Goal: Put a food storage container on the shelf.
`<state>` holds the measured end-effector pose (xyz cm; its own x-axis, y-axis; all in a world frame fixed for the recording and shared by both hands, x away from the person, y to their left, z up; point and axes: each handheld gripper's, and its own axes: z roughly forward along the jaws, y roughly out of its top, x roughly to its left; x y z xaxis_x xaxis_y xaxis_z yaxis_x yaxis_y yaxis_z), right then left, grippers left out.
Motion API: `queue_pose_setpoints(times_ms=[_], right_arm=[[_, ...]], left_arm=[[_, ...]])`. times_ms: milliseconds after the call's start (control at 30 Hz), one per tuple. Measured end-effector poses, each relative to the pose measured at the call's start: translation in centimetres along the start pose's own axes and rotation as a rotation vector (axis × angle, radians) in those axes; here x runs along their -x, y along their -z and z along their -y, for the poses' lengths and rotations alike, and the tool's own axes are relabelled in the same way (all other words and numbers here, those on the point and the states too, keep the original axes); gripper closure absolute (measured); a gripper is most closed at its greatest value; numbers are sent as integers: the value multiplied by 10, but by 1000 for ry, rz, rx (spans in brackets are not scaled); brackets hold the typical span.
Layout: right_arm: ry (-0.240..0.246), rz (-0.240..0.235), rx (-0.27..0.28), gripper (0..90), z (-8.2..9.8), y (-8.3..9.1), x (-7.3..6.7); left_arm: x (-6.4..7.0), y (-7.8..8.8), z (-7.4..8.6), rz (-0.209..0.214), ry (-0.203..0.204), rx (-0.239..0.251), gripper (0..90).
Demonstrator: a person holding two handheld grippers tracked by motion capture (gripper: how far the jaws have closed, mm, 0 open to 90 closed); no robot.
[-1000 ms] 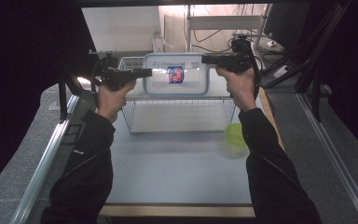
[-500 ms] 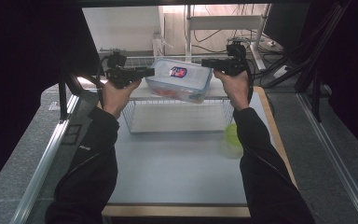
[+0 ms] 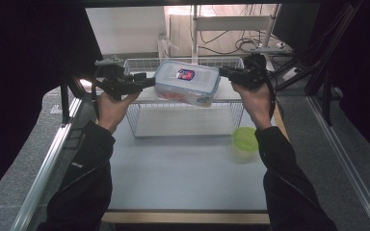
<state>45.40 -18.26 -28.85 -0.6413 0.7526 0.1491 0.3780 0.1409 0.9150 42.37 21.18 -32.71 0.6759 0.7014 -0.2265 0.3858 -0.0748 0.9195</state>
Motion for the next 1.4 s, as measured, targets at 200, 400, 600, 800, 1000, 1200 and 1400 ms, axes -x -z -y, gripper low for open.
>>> queue_pose_setpoints(times_ms=[200,400,600,800,1000,1200,1400], right_arm=[[26,-27,-18,883,28,23,-18],[77,-58,-87,900,57,23,-39],[85,-26,-84,900,61,8,-44],[55,-10,-64,900,54,-2,-39],[48,0,-60,900,49,-15,-39],[18,21,-48,899,43,-26,-32],[1,37,-48,898,39,-33,-27]], left_arm=[[5,8,15,5,-42,-16,515],[8,4,27,3,-64,-33,635],[9,-4,26,-49,-92,-62,722],[5,-12,20,-49,-79,-60,717],[8,-21,16,-72,-92,-71,695],[3,-13,15,-98,-81,-43,697],[-8,-13,16,-153,-50,-80,667]])
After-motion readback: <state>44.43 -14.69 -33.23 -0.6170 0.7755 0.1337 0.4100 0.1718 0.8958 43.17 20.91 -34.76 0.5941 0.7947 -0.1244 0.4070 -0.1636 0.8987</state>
